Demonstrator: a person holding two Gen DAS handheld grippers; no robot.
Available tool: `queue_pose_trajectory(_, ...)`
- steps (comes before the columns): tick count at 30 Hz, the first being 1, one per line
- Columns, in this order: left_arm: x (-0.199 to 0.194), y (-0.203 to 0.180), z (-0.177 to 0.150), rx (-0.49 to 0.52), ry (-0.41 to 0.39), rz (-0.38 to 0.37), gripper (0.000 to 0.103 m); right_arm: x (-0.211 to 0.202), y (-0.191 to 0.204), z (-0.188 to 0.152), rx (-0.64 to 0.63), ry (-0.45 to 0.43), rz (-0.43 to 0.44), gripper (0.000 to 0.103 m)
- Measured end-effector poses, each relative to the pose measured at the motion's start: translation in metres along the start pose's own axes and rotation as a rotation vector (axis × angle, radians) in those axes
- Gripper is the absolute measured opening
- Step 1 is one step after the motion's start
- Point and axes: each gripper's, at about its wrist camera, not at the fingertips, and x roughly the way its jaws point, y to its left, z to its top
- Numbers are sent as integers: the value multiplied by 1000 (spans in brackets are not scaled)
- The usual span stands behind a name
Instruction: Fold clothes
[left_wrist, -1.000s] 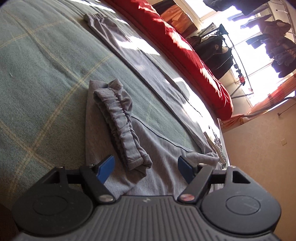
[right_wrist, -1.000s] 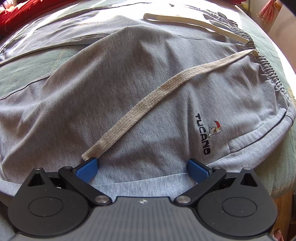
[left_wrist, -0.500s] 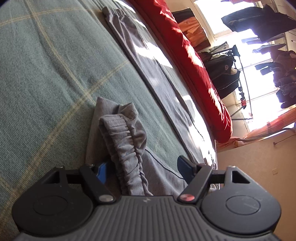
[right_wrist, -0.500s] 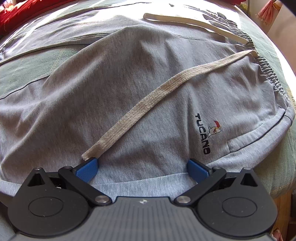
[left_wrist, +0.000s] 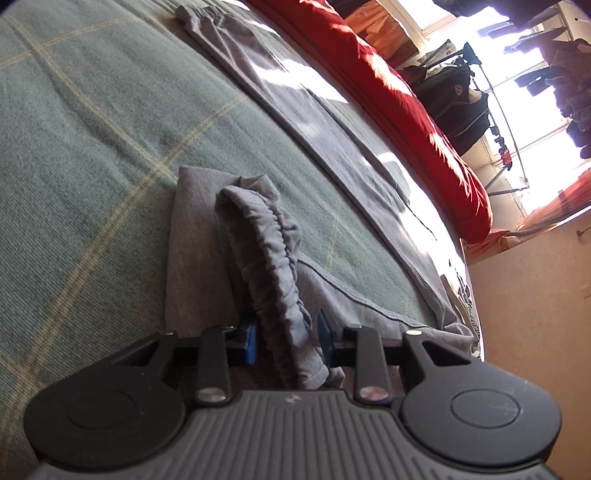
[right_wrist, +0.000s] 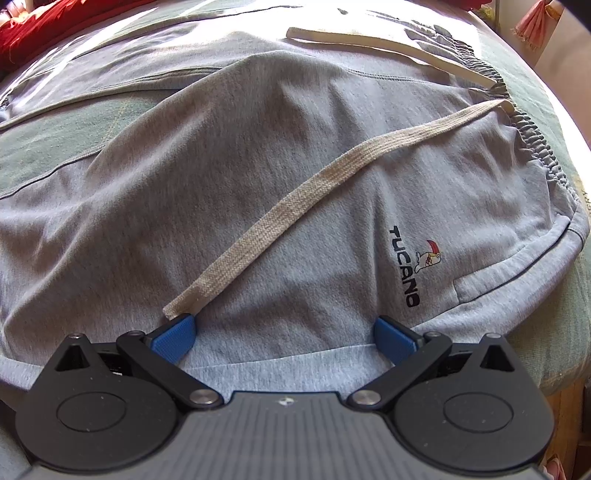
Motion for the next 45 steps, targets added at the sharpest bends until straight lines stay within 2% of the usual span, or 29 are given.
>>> queue_pose_trajectory(3, -5, 0, -1, 2, -9, 32, 15, -1, -1, -3, 2, 0, -1, 103)
queue_pose_trajectory(7, -18, -5, 2, 24, -34, 72, 13, -2, 1, -1, 1, 10, -5, 103)
queue_pose_trajectory(11, -39, -14, 15, 92, -54, 125, 13, -1, 1, 4, 4, 31, -1, 103)
queue_pose_trajectory(20, -91, -24, 45, 258, -110, 350, 11, -2, -2, 14, 38, 83, 10, 103)
queue_pose_trajectory(27, -119, -3, 62, 239, -161, 461, 9, -6, -3, 17, 77, 100, 23, 103)
queue_pose_trajectory(35, -129, 15, 64, 215, -173, 477, 9, -12, -1, 18, 88, 110, 28, 103)
queue_pose_trajectory(42, -141, 13, 69, 223, -209, 442, 9, -25, -3, 23, 121, 73, 17, 103)
queue_pose_trajectory(45, -140, 16, 67, 231, -193, 449, 9, -29, -2, 25, 122, 64, 14, 103)
